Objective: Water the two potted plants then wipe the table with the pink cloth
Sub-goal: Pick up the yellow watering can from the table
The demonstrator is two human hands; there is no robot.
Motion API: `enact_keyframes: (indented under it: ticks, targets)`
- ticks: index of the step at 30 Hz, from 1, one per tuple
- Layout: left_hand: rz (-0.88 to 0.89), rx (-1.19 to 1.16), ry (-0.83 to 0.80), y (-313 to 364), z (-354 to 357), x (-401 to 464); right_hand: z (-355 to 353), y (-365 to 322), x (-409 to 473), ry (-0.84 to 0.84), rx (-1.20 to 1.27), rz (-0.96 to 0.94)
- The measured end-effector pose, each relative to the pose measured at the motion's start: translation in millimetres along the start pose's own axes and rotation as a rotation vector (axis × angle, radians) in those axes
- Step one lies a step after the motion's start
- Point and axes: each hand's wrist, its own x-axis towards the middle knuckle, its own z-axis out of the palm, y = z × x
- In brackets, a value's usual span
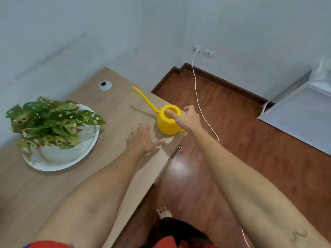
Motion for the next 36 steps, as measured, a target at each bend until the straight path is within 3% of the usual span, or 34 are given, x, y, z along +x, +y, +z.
enact_keyframes:
  ticks: [10,25,30,36]
  targets:
    - [-0.043,0.055,0.062,-19.8,75.1,-0.9,18.2,29.7,7.8,0.049,0.109,-0.004]
    - [-0.061,0.055,0.020,-19.1,80.8,6.0,38.0,57.1,9.9,0.118,0.260,-0.101]
    - [-0.056,0.050,-0.011,-19.6,77.9,8.0,41.8,54.3,-7.9,0.126,0.301,-0.074]
    - [0.008,0.003,0.007,-30.5,60.5,2.0,42.0,42.5,-38.2,0.122,0.366,-0.173]
